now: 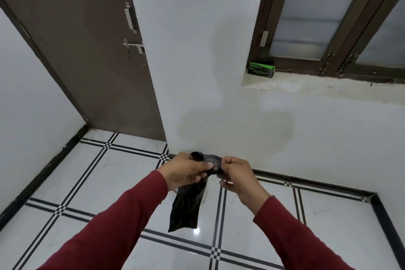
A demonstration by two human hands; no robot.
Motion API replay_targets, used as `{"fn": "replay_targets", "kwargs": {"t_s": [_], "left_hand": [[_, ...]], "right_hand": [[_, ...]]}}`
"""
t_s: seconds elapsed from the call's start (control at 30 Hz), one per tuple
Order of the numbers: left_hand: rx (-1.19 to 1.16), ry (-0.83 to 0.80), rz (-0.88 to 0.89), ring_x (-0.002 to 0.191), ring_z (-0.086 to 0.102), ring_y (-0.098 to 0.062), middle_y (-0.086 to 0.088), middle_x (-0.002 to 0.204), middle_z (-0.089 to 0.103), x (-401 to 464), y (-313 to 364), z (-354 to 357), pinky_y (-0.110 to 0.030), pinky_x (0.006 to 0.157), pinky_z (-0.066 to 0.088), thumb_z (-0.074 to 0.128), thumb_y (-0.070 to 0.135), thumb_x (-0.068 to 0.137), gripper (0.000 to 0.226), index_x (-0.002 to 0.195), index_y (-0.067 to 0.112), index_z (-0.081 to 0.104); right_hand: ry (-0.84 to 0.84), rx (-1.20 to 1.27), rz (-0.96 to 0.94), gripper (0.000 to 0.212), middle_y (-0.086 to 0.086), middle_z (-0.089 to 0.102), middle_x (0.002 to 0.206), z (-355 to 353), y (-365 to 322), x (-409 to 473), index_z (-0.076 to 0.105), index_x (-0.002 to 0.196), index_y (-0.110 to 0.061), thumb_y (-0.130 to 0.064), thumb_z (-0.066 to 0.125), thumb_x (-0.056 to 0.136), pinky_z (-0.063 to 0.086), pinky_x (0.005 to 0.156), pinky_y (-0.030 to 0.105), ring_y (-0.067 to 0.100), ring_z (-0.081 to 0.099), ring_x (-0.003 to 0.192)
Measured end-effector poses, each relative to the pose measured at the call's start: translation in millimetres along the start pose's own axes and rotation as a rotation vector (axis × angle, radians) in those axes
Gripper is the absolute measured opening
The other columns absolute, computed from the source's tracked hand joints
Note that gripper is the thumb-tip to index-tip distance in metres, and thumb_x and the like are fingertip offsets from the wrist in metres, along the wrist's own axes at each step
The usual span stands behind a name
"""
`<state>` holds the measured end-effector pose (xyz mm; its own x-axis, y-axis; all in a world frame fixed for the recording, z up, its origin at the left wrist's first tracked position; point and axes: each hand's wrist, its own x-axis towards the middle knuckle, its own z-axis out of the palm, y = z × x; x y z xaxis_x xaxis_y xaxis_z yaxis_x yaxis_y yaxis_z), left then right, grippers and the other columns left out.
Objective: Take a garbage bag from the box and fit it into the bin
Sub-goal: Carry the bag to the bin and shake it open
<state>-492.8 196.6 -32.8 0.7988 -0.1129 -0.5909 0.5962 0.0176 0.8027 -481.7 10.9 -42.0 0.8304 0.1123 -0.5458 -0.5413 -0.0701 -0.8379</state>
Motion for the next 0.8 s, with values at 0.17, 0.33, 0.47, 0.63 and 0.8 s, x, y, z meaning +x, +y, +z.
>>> {"fn": "replay_targets", "kwargs": {"t_s": [0.17, 0.33, 0.47, 0.63, 0.8], "left_hand": [[-0.045, 0.329, 0.086, 0.041, 0.042, -0.007, -0.005, 0.065, 0.060, -20.5, -25.2, -55.1, -0.018, 0.038, 0.029, 0.075, 0.026, 0.095, 0.021, 0.092, 0.006, 0.070], [0.507, 0.327, 0.115, 0.051, 0.064, -0.012, -0.007, 0.086, 0.069, -44.7, -49.0, -97.3, -0.022, 0.044, 0.049, 0.076, 0.026, 0.091, 0.023, 0.106, 0.019, 0.060], [0.851, 0.302, 0.302, 0.095, 0.064, -0.019, -0.002, 0.106, 0.062, -55.4, -58.4, -109.3, -0.016, 0.077, 0.052, 0.075, 0.011, 0.082, 0.030, 0.108, 0.027, 0.074], [-0.033, 0.008, 0.095, 0.081, 0.068, -0.020, -0.005, 0.088, 0.072, -53.6, -39.5, -98.6, -0.030, 0.075, 0.055, 0.064, 0.033, 0.092, 0.021, 0.101, 0.015, 0.071], [-0.017, 0.041, 0.119, 0.106, 0.075, -0.035, -0.016, 0.106, 0.080, -36.8, -43.5, -97.4, -0.047, 0.101, 0.057, 0.070, 0.034, 0.097, 0.033, 0.113, 0.006, 0.077]], "right_hand": [[0.088, 0.280, 0.198, 0.014, -0.004, 0.062, 0.080, 60.4, 19.5, -10.6, 0.066, 0.086, -0.021, -0.011, 0.058, 0.092, 0.046, 0.055, 0.025, 0.012, 0.056, 0.071], [0.038, 0.665, 0.316, 0.013, 0.002, 0.067, 0.070, 97.3, 30.4, -21.8, 0.067, 0.087, -0.013, -0.013, 0.058, 0.097, 0.048, 0.066, 0.034, 0.018, 0.062, 0.076], [0.062, 0.616, 0.237, 0.021, 0.003, 0.072, 0.083, 124.9, 35.4, -25.4, 0.069, 0.093, -0.016, -0.007, 0.051, 0.099, 0.053, 0.065, 0.033, 0.019, 0.067, 0.080], [0.112, 0.428, 0.052, 0.025, 0.006, 0.069, 0.093, 136.6, 39.8, -20.8, 0.063, 0.097, -0.019, 0.000, 0.046, 0.101, 0.055, 0.066, 0.030, 0.018, 0.066, 0.077], [-0.023, 0.445, 0.059, 0.010, 0.001, 0.077, 0.087, 126.7, 38.1, -10.3, 0.076, 0.100, -0.015, -0.012, 0.072, 0.092, 0.059, 0.066, 0.029, 0.015, 0.071, 0.077]]}}
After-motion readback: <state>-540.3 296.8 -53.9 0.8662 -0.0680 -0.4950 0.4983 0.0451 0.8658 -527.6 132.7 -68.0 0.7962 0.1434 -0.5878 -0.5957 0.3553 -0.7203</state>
